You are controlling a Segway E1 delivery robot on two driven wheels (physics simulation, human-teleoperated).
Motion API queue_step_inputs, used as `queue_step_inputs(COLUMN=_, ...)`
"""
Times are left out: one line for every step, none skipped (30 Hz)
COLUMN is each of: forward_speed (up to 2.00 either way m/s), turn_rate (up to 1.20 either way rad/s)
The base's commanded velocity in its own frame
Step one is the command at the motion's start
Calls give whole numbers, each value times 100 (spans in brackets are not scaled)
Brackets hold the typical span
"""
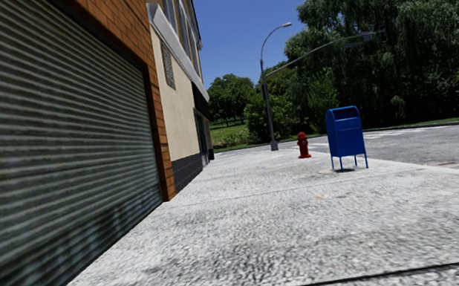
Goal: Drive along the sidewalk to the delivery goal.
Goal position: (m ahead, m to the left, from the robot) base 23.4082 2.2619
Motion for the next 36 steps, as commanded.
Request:
queue_step_inputs(forward_speed=200, turn_rate=0)
queue_step_inputs(forward_speed=200, turn_rate=0)
queue_step_inputs(forward_speed=200, turn_rate=0)
queue_step_inputs(forward_speed=200, turn_rate=0)
queue_step_inputs(forward_speed=200, turn_rate=0)
queue_step_inputs(forward_speed=200, turn_rate=0)
queue_step_inputs(forward_speed=200, turn_rate=0)
queue_step_inputs(forward_speed=200, turn_rate=0)
queue_step_inputs(forward_speed=200, turn_rate=0)
queue_step_inputs(forward_speed=200, turn_rate=0)
queue_step_inputs(forward_speed=200, turn_rate=0)
queue_step_inputs(forward_speed=200, turn_rate=0)
queue_step_inputs(forward_speed=200, turn_rate=0)
queue_step_inputs(forward_speed=200, turn_rate=0)
queue_step_inputs(forward_speed=200, turn_rate=0)
queue_step_inputs(forward_speed=200, turn_rate=0)
queue_step_inputs(forward_speed=200, turn_rate=0)
queue_step_inputs(forward_speed=200, turn_rate=0)
queue_step_inputs(forward_speed=200, turn_rate=0)
queue_step_inputs(forward_speed=200, turn_rate=0)
queue_step_inputs(forward_speed=200, turn_rate=0)
queue_step_inputs(forward_speed=200, turn_rate=0)
queue_step_inputs(forward_speed=200, turn_rate=0)
queue_step_inputs(forward_speed=200, turn_rate=0)
queue_step_inputs(forward_speed=200, turn_rate=0)
queue_step_inputs(forward_speed=200, turn_rate=0)
queue_step_inputs(forward_speed=200, turn_rate=0)
queue_step_inputs(forward_speed=200, turn_rate=0)
queue_step_inputs(forward_speed=200, turn_rate=0)
queue_step_inputs(forward_speed=200, turn_rate=0)
queue_step_inputs(forward_speed=200, turn_rate=0)
queue_step_inputs(forward_speed=200, turn_rate=0)
queue_step_inputs(forward_speed=200, turn_rate=0)
queue_step_inputs(forward_speed=200, turn_rate=0)
queue_step_inputs(forward_speed=200, turn_rate=0)
queue_step_inputs(forward_speed=200, turn_rate=0)
